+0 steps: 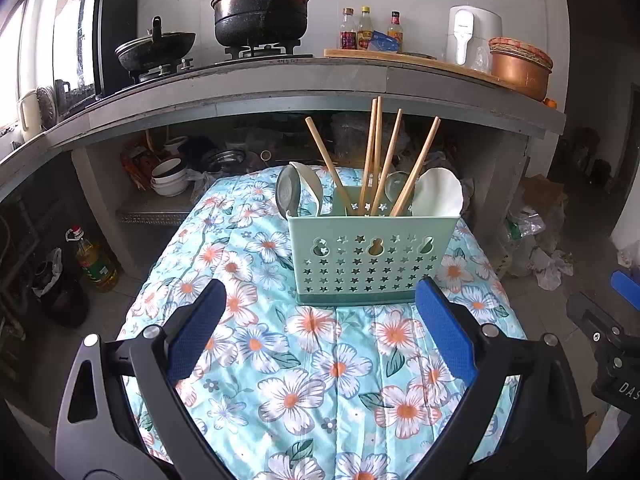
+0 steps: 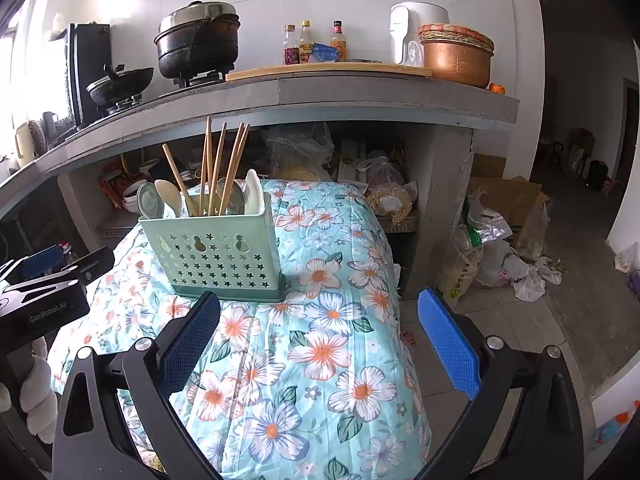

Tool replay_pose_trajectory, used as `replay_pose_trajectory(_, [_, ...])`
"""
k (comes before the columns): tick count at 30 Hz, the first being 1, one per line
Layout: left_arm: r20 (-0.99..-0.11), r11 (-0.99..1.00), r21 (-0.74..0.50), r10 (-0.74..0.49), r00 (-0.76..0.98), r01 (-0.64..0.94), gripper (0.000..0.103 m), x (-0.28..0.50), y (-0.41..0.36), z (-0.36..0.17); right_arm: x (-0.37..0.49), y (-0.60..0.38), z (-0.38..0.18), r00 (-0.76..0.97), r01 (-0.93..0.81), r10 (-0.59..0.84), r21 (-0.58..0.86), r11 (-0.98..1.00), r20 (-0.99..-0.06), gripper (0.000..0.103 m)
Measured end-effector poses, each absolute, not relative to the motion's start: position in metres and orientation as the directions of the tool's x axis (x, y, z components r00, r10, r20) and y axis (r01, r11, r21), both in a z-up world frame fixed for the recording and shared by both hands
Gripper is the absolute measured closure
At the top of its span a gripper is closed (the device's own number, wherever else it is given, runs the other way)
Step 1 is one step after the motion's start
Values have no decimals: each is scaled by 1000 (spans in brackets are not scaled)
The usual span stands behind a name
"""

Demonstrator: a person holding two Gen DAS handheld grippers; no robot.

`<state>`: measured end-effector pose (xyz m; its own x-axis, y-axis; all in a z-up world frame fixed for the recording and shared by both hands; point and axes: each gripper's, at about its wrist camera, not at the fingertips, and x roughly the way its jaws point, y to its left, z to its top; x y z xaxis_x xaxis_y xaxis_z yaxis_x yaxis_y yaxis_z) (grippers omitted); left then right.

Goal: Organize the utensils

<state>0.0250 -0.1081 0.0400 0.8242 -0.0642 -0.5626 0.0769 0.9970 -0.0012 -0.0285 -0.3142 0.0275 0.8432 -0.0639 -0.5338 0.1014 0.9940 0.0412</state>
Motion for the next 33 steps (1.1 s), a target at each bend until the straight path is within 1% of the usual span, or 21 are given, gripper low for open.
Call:
replay_pose_trajectory(26, [-569, 997, -1, -59, 820, 71, 11, 25, -109, 38, -27, -316, 28, 837, 110, -66, 49, 993, -544, 7])
replay_pose_trajectory(33, [-558, 999, 12, -35, 829, 50, 11, 23, -105, 40, -28, -324, 32, 840, 134, -89, 44, 990, -535, 6])
